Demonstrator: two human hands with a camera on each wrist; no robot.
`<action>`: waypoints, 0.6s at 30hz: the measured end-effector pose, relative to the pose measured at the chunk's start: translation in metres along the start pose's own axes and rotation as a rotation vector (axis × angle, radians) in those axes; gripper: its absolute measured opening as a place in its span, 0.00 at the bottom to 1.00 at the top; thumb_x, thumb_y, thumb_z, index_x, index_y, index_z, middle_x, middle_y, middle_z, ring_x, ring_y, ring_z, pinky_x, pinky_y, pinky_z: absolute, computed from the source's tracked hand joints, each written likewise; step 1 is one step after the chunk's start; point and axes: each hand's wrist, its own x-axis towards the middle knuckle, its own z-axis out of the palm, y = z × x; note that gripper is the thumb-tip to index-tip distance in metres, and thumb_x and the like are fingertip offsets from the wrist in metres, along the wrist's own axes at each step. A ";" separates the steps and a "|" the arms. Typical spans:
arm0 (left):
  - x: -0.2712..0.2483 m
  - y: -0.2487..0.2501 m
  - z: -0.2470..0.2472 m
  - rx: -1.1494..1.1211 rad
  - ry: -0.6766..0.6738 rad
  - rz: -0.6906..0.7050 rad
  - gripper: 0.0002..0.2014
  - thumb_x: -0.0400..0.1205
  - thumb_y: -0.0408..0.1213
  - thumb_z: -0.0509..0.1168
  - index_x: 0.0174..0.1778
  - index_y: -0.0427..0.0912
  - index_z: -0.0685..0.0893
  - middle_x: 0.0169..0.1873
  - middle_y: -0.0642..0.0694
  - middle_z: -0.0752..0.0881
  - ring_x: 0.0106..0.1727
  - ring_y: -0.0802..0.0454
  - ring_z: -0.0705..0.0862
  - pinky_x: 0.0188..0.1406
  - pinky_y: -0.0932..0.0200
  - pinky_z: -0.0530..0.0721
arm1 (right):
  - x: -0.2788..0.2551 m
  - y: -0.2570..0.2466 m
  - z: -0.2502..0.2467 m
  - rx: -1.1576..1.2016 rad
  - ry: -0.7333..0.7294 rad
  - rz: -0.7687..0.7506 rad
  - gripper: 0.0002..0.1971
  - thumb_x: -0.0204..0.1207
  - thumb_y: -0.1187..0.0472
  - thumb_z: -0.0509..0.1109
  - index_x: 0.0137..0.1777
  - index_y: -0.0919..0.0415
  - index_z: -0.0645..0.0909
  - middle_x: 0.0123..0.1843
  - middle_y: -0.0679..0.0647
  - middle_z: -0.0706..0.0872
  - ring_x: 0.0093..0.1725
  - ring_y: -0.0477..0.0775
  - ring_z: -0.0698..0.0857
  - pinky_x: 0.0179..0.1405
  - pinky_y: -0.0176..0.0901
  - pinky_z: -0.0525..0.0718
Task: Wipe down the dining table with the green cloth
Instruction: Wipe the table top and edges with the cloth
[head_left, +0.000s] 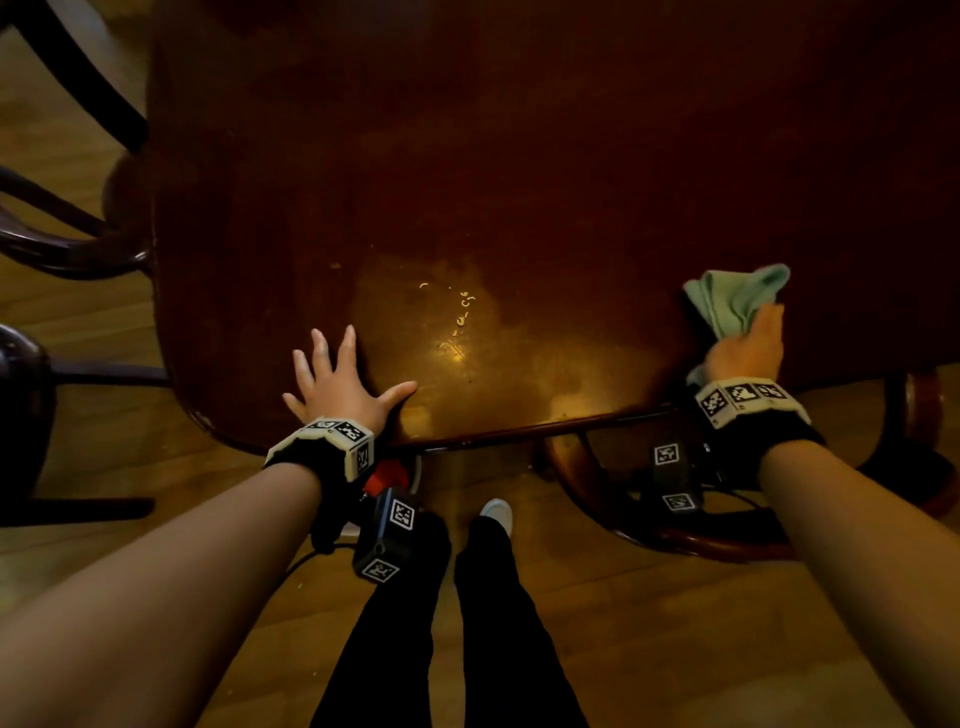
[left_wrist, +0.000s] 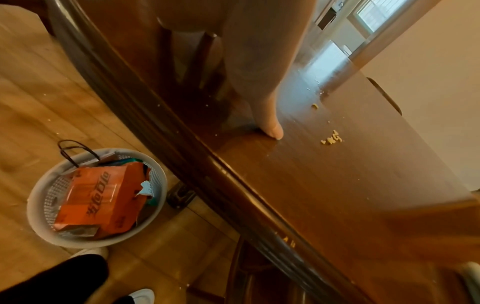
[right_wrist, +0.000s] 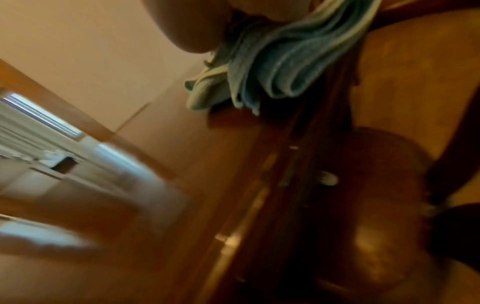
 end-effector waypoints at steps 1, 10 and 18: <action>0.000 0.000 0.000 -0.001 0.003 -0.002 0.50 0.68 0.66 0.67 0.82 0.58 0.47 0.84 0.49 0.41 0.84 0.43 0.39 0.79 0.30 0.47 | -0.005 0.004 0.003 -0.070 -0.019 -0.012 0.29 0.77 0.76 0.50 0.79 0.66 0.55 0.83 0.61 0.57 0.82 0.62 0.59 0.81 0.48 0.56; 0.001 -0.012 -0.008 -0.076 0.075 0.045 0.48 0.70 0.63 0.69 0.81 0.56 0.50 0.84 0.50 0.49 0.84 0.47 0.47 0.80 0.33 0.49 | -0.054 -0.054 0.065 -0.030 -0.041 -0.065 0.31 0.76 0.74 0.50 0.80 0.57 0.58 0.84 0.59 0.55 0.84 0.59 0.53 0.84 0.52 0.52; 0.039 -0.094 -0.050 -0.072 0.114 0.192 0.38 0.78 0.57 0.64 0.81 0.52 0.56 0.84 0.49 0.49 0.85 0.49 0.45 0.82 0.39 0.45 | -0.094 -0.156 0.149 0.147 -0.316 -0.223 0.28 0.76 0.75 0.50 0.75 0.57 0.70 0.84 0.56 0.58 0.84 0.57 0.53 0.85 0.51 0.50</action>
